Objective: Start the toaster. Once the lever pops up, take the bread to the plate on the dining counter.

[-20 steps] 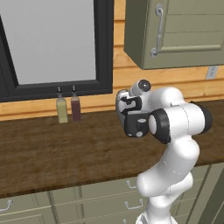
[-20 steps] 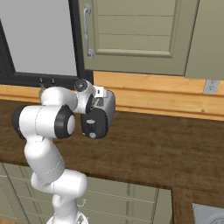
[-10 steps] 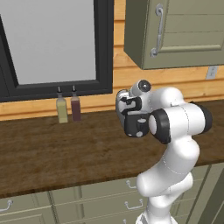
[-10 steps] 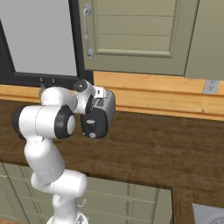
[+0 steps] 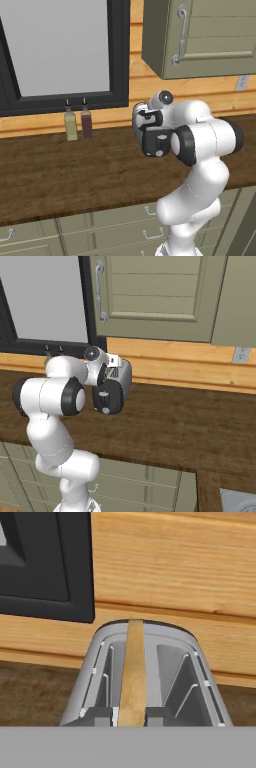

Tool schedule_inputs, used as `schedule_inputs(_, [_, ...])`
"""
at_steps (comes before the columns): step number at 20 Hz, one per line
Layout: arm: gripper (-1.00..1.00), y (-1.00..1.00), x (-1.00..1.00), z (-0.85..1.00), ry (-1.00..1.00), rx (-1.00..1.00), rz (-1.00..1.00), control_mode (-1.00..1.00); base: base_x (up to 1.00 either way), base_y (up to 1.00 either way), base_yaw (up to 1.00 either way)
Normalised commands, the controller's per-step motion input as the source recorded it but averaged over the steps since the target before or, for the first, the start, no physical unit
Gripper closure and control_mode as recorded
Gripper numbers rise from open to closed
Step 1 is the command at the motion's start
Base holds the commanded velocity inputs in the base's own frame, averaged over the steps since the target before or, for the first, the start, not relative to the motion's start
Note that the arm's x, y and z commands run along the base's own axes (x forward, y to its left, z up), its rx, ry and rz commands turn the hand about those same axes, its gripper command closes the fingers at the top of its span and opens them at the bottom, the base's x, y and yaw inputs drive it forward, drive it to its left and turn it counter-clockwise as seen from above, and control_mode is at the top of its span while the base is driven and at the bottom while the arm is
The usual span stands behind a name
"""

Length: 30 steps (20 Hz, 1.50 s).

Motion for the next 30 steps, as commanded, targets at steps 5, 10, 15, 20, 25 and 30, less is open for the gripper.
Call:
schedule_inputs(5, [1.00, -0.19, -0.12, 0.60, 0.00, 0.00, 0.00, -1.00, 0.00, 0.00, 0.00])
schedule_inputs(10, [1.00, -0.24, -0.19, 0.68, 0.00, 0.00, 0.00, -1.00, 0.00, 0.00, 0.00])
schedule_inputs(15, [1.00, -0.19, -0.52, 0.39, 0.04, 0.00, 0.01, -1.00, 0.00, 0.00, 0.00])
schedule_inputs(20, [1.00, 0.00, -0.49, 0.54, 0.03, -0.03, 0.02, -1.00, 0.00, 0.00, 0.00])
schedule_inputs(25, [1.00, 0.00, -0.60, 0.41, 0.00, -0.02, 0.01, -1.00, 0.00, 0.00, 0.00])
schedule_inputs(30, [1.00, -0.05, -0.68, 0.42, 0.07, 0.00, 0.01, -1.00, 0.00, 0.00, 0.00])
